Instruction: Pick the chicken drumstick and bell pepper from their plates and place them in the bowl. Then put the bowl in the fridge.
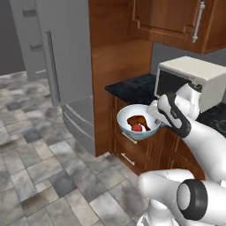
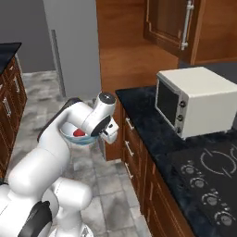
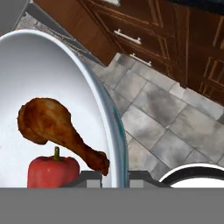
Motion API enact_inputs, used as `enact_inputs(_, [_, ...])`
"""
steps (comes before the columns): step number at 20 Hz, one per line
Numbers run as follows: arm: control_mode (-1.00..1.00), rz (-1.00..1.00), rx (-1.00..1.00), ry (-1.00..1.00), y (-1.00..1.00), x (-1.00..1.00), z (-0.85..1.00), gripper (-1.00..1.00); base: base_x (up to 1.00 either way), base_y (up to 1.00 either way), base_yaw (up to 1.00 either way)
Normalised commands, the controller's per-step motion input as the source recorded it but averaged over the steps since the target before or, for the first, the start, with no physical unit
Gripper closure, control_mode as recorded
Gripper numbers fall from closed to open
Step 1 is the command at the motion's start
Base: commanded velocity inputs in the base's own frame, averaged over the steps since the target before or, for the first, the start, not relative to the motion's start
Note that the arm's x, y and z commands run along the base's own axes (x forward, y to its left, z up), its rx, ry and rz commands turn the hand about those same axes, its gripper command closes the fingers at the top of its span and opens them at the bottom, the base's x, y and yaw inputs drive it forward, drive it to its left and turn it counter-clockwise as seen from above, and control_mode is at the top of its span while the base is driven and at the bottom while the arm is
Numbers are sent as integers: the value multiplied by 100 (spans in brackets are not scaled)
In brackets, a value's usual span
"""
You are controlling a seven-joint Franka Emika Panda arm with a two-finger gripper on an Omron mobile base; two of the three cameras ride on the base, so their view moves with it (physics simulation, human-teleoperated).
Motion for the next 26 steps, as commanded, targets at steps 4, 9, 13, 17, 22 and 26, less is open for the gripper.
enact_inputs(4, [100, 0, 0, 0, 0, 0, 0, 100, 72, 22, 40])
enact_inputs(9, [100, 0, 0, 0, 0, 0, 0, 100, 83, 27, 27])
enact_inputs(13, [100, 0, 0, 0, 0, 0, 0, 100, 84, 32, 22])
enact_inputs(17, [100, 0, 0, 0, 0, 0, 0, 100, 48, 56, 25])
enact_inputs(22, [100, 0, 0, 0, 0, 0, 0, 100, 2, 70, 42])
enact_inputs(26, [100, 0, 0, 0, 0, 0, 0, 100, 49, 72, 13])
